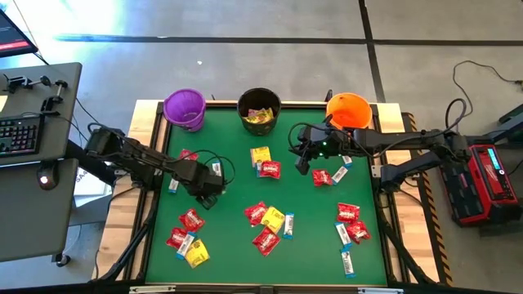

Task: Sort candy by brand, put in halloween buckets
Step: Put the yellow candy pack into the black bucket

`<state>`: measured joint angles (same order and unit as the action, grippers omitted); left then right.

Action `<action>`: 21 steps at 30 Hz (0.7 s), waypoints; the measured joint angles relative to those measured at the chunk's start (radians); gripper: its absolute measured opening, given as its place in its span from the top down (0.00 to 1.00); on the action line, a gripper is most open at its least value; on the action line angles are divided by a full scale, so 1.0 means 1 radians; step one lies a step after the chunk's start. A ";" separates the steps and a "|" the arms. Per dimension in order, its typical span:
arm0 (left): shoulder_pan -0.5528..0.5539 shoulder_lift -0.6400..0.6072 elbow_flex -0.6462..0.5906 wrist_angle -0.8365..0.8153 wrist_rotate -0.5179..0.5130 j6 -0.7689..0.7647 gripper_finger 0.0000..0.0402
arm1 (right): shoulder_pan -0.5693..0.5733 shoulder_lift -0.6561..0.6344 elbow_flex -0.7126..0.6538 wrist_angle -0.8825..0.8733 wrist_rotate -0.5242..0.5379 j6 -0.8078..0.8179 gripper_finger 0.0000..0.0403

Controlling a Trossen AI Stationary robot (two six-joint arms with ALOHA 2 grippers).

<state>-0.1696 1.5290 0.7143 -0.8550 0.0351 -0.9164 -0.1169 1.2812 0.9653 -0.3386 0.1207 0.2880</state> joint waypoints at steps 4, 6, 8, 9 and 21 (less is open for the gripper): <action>0.014 -0.037 -0.005 0.016 0.035 0.040 0.93 | 0.000 0.000 0.000 0.000 0.000 0.000 1.00; 0.025 -0.060 -0.005 0.020 0.034 0.048 0.98 | 0.000 0.000 0.000 0.002 0.000 0.000 1.00; 0.040 -0.090 -0.005 0.028 0.037 0.062 0.98 | 0.000 0.000 0.000 0.008 0.000 0.000 1.00; 0.049 -0.104 -0.004 0.032 0.038 0.064 0.98 | 0.000 0.000 0.000 0.009 0.000 0.000 1.00; 0.161 -0.261 0.116 0.035 -0.028 0.125 1.00 | 0.000 0.000 0.000 0.015 0.009 -0.008 1.00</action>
<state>-0.0084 1.2677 0.8305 -0.8199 0.0071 -0.7910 -0.1172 1.2816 0.9653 -0.3237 0.1295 0.2798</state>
